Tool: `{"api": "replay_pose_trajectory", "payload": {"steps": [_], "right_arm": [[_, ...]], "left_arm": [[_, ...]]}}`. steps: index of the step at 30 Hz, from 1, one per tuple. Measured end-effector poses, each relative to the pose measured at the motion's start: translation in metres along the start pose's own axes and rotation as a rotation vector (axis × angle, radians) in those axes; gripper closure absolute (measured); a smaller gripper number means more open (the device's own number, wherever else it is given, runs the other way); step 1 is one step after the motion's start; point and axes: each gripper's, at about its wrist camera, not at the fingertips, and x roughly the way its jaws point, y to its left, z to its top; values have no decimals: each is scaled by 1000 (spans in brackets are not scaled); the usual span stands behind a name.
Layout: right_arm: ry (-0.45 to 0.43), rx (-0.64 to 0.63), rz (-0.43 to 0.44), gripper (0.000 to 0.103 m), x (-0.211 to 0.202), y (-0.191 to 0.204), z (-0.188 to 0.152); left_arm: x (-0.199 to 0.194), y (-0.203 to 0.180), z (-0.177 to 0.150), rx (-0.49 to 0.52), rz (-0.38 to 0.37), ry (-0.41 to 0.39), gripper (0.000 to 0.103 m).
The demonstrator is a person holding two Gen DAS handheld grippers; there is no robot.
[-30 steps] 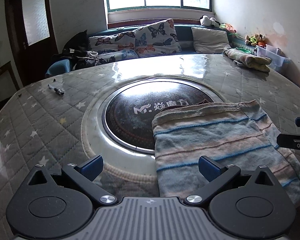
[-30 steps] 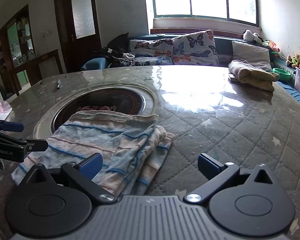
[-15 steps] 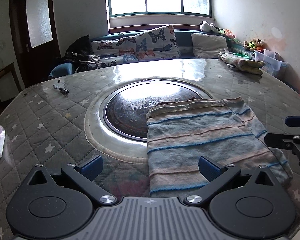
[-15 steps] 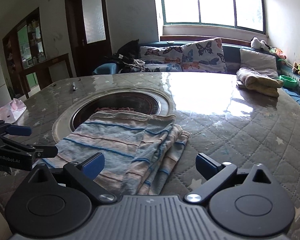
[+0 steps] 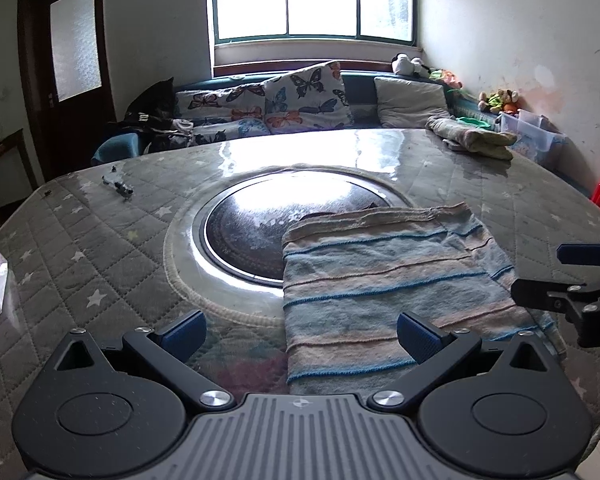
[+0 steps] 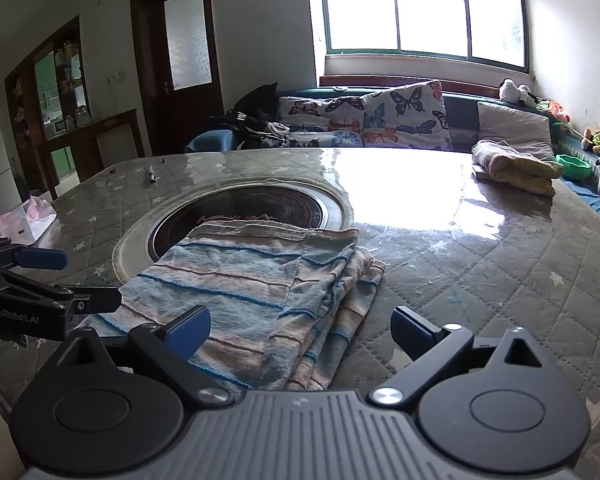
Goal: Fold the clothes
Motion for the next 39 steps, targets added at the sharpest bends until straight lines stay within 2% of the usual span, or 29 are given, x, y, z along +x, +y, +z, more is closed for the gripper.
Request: {"api": "replay_pose_trajectory", "payload": {"steps": [7, 20, 28, 31, 39], "right_arm": [[11, 8, -47, 5, -2, 12, 5], [40, 52, -88, 10, 10, 22, 12], [48, 39, -88, 9, 10, 23, 8], [39, 37, -80, 4, 7, 23, 6], [33, 37, -49, 2, 0, 16, -1]], "left_arm": [[1, 9, 8, 4, -51, -17, 0], [18, 19, 22, 29, -116, 3, 0], [18, 21, 19, 0, -106, -8, 0], [15, 20, 17, -10, -88, -13, 0], [10, 15, 8, -36, -46, 8, 0]]}}
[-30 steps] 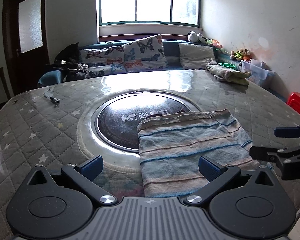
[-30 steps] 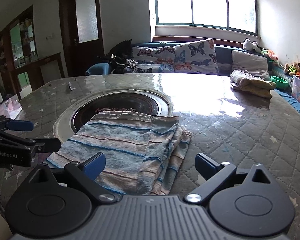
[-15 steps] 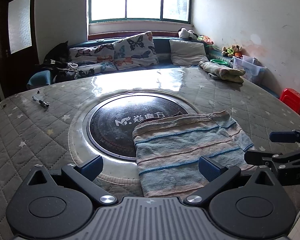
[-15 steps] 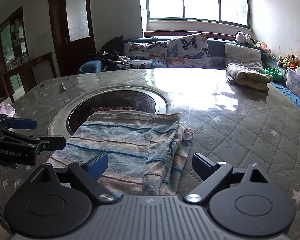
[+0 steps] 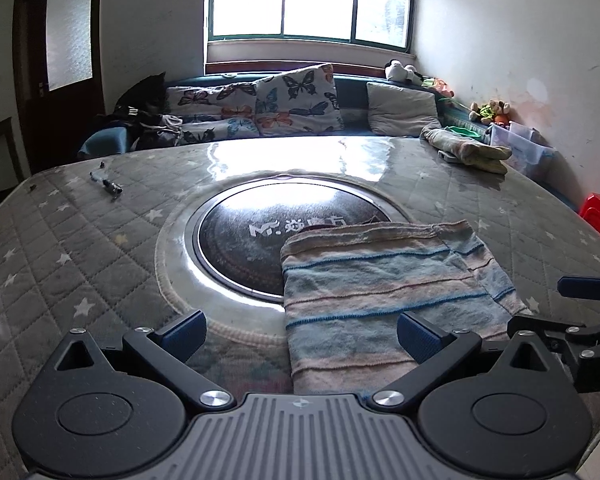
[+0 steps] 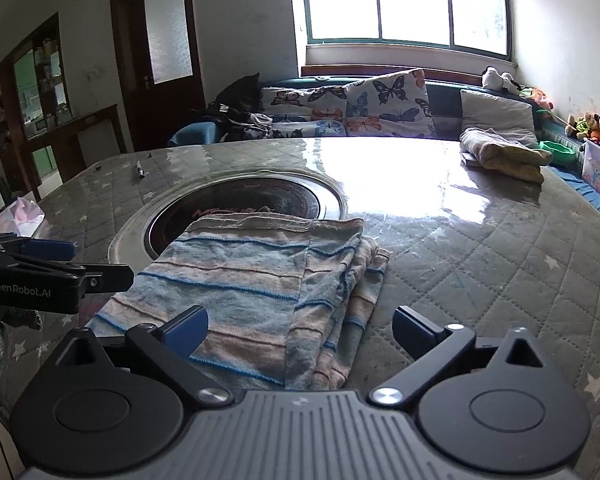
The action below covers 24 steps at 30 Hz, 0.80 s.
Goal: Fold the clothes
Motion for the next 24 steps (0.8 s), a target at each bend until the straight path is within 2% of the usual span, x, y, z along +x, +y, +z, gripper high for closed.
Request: {"api": "replay_pose_trajectory", "payload": {"steps": [12, 24], "right_arm": [[7, 18, 46, 2, -3, -7, -10], [45, 57, 68, 10, 14, -23, -4]], "left_arm": [[-8, -9, -9, -1, 25, 13, 0], [5, 4, -10, -54, 16, 72, 0]]}}
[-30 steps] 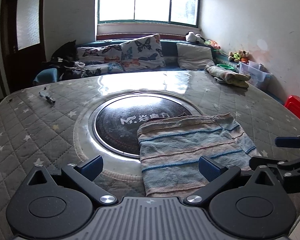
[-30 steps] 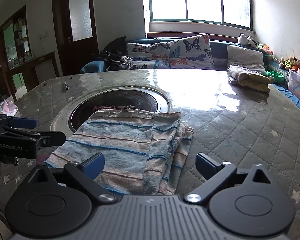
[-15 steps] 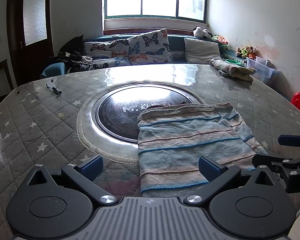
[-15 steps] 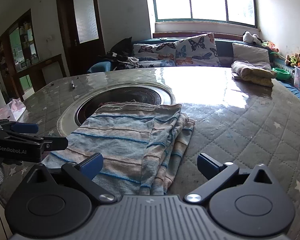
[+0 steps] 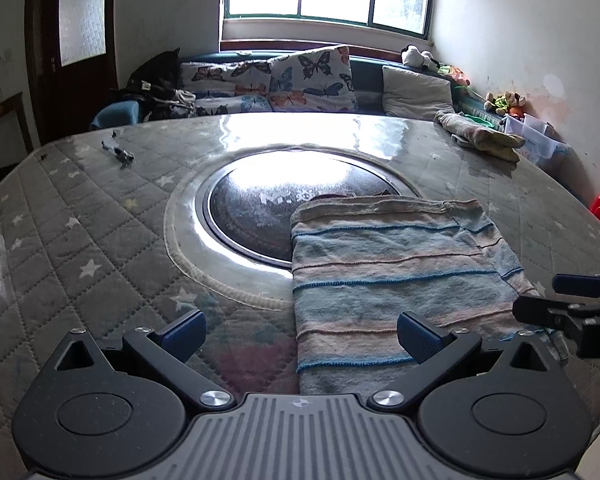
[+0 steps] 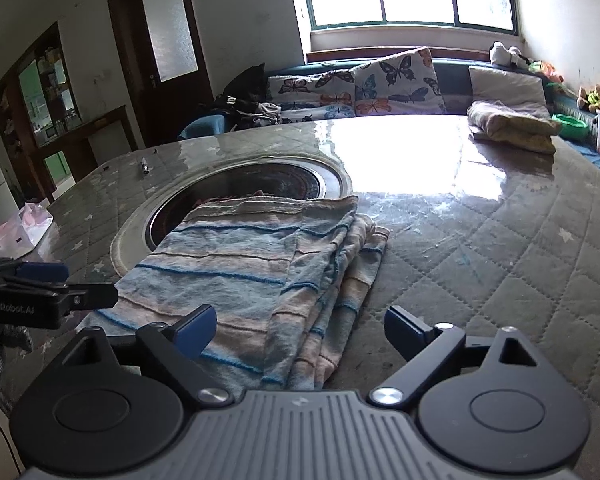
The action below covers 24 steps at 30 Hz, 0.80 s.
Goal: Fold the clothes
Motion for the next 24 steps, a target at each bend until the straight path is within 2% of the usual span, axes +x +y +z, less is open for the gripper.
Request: {"api": "replay_pose_trajectory", "payload": {"steps": [9, 16, 21, 24], "right_arm": [[36, 74, 22, 16, 25, -20, 13], [51, 134, 37, 21, 44, -33, 23], [52, 129, 49, 30, 50, -31, 26], [56, 133, 71, 42, 53, -31, 29]], "left_arm": [[19, 5, 9, -8, -38, 33, 0], [30, 6, 13, -8, -67, 55, 5], [37, 9, 16, -22, -103, 77, 12], [42, 9, 17, -26, -106, 89, 15]]}}
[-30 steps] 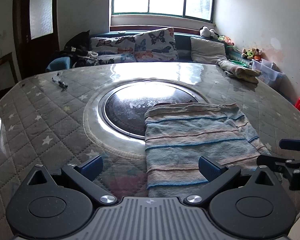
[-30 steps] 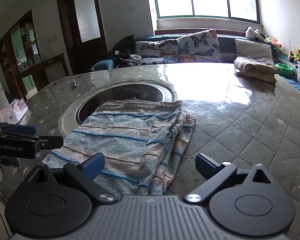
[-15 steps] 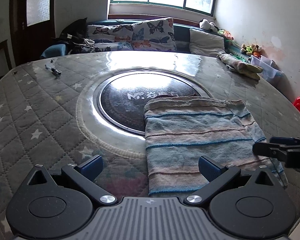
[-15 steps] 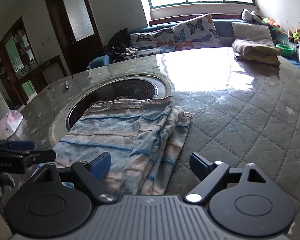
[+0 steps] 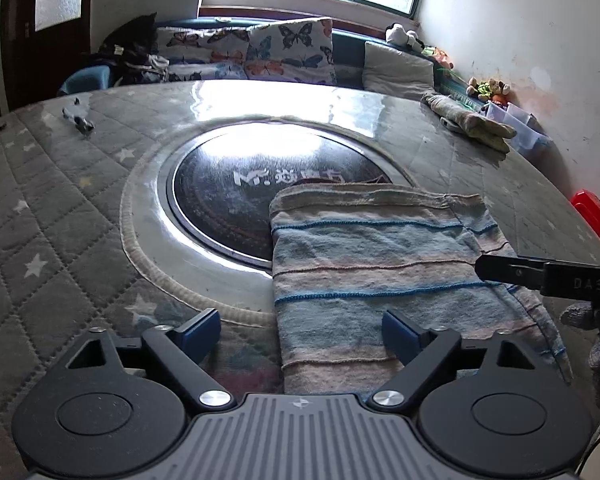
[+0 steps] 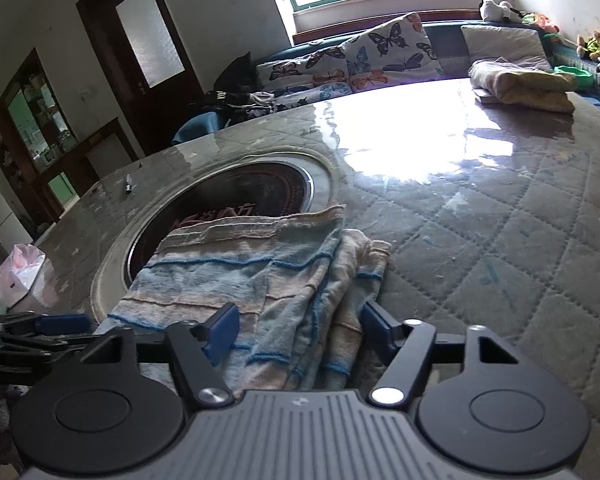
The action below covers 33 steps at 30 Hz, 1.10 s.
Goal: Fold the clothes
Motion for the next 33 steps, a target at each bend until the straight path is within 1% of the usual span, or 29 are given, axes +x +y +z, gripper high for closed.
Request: {"api": "replay_pose_trajectory", "payload": {"steps": [1, 2, 3, 4, 7, 11, 16, 18, 19, 23, 28, 33], "right_arm": [[2, 7, 10, 51, 1, -1, 1], [5, 17, 19, 54, 1, -2, 1], [7, 24, 26, 55, 2, -3, 2], [7, 24, 27, 58, 2, -4, 2], [11, 35, 37, 59, 2, -5, 3], [9, 62, 42, 56, 3, -8, 4], [5, 59, 39, 55, 3, -7, 3], [6, 62, 44, 60, 3, -7, 3], [6, 65, 46, 64, 4, -7, 3], [-10, 84, 65, 79, 1, -9, 2], [-53, 82, 66, 88, -10, -7, 4], [-92, 85, 51, 89, -22, -9, 7]], "left_arm": [[0, 0, 0, 4, -1, 1, 17], [0, -1, 0, 8, -3, 2, 19], [0, -1, 0, 10, -7, 3, 21], [-1, -2, 0, 12, -13, 4, 26], [-3, -2, 1, 11, -35, 9, 36], [-4, -4, 1, 7, -36, 20, 37], [-5, -7, 1, 13, -30, 40, 36], [-6, -8, 0, 19, -27, 39, 37], [-6, -8, 0, 20, -28, 37, 37], [-7, -7, 1, 13, -53, 35, 66], [-11, -9, 6, 16, -58, 17, 88], [-14, -16, 15, 33, -80, -10, 93]]}}
